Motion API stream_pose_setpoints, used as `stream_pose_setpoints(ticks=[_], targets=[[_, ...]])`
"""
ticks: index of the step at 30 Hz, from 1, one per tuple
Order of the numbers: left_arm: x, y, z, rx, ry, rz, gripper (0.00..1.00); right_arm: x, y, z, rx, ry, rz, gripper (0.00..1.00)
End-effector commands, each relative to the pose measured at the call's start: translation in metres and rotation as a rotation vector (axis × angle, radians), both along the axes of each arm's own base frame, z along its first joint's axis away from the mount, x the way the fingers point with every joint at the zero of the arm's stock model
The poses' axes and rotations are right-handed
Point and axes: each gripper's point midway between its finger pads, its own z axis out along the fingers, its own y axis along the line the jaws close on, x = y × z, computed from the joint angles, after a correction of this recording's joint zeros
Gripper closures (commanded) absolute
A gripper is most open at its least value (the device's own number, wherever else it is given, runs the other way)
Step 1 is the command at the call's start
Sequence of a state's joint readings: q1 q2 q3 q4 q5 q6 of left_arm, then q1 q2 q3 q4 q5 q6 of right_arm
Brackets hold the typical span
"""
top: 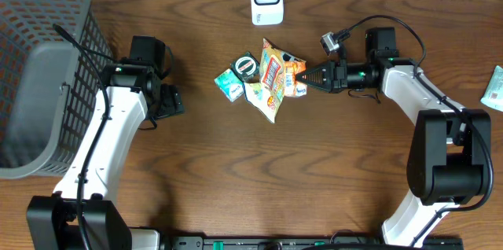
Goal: Scan the item barcode
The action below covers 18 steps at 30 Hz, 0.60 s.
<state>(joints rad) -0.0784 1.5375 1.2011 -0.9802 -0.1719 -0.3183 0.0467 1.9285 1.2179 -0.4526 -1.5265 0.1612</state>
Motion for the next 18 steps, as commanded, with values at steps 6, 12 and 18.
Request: stream_pose_setpoints(ticks=[6,12,18], targets=[[-0.002,0.005,-0.001,0.018,0.003,0.019,0.02,-0.022,0.007,0.079,0.044,-0.218,0.041,0.99],[-0.002,0.005,-0.001,0.018,0.002,0.019,0.02,-0.032,0.009,0.111,0.054,-0.387,0.050,0.99],[-0.002,0.005,-0.001,0.018,0.003,0.019,0.02,-0.032,0.010,0.112,0.055,-0.401,0.053,0.99]])
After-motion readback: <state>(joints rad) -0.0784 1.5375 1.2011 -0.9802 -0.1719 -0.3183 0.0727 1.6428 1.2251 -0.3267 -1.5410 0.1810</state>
